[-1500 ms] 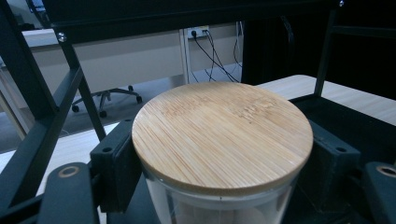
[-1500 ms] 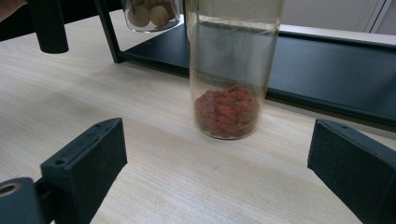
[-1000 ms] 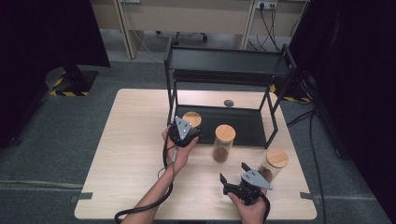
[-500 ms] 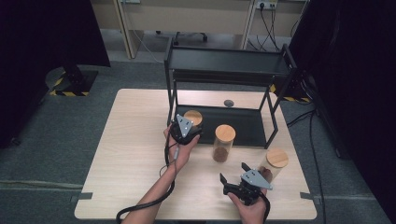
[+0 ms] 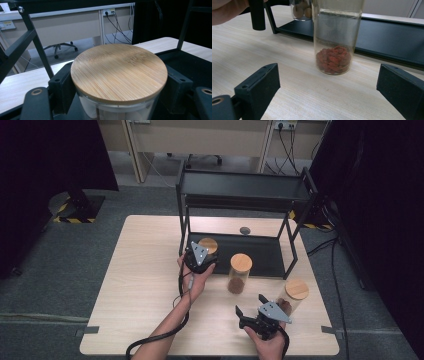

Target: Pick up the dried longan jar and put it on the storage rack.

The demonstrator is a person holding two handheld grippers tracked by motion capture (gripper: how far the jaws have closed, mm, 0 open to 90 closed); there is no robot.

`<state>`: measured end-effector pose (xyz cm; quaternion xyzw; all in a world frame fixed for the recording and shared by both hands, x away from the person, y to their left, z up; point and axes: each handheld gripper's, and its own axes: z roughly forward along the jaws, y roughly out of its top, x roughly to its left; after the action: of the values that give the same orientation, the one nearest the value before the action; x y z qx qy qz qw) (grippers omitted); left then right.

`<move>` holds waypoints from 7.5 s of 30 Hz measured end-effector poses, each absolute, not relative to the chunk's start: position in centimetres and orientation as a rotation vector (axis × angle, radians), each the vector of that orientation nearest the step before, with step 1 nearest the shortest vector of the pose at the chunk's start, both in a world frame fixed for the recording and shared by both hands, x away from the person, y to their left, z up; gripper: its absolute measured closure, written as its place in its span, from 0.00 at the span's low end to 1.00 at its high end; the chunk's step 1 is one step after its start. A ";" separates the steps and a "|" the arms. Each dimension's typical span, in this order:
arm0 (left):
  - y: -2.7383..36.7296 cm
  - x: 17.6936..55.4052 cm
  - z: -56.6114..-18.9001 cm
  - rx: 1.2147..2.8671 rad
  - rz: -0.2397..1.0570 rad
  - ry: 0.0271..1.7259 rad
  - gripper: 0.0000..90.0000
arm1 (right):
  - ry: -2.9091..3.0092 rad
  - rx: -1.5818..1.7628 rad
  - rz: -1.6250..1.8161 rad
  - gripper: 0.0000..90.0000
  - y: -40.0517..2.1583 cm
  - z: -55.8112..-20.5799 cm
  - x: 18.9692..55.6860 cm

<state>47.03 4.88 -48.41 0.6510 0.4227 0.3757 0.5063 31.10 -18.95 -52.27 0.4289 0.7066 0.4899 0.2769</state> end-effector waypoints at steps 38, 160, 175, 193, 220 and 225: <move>4.1 49.2 -50.3 1.598 0.931 1.078 0.28 | 1.900 1.152 1.319 0.06 -19.0 -52.3 31.1; 5.3 41.3 -49.3 1.564 0.763 0.976 0.08 | 1.909 1.151 1.314 0.06 -18.9 -52.3 31.2; 5.6 39.1 -49.4 1.579 0.709 0.962 0.08 | 1.908 1.152 1.315 0.06 -18.9 -52.3 31.1; 6.5 36.8 -49.9 1.617 0.663 0.938 0.09 | 1.907 1.150 1.312 0.06 -18.8 -52.3 31.1; 7.5 34.0 -51.4 1.645 0.632 0.926 0.09 | 1.906 1.151 1.311 0.06 -18.8 -52.3 31.1; 7.5 33.5 -51.7 1.654 0.626 0.924 0.09 | 1.905 1.153 1.313 0.06 -18.8 -52.3 31.1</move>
<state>33.52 7.53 -51.71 0.6964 0.3891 0.2635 0.5424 31.11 -18.79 -52.26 0.4288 0.7086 0.4884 0.2746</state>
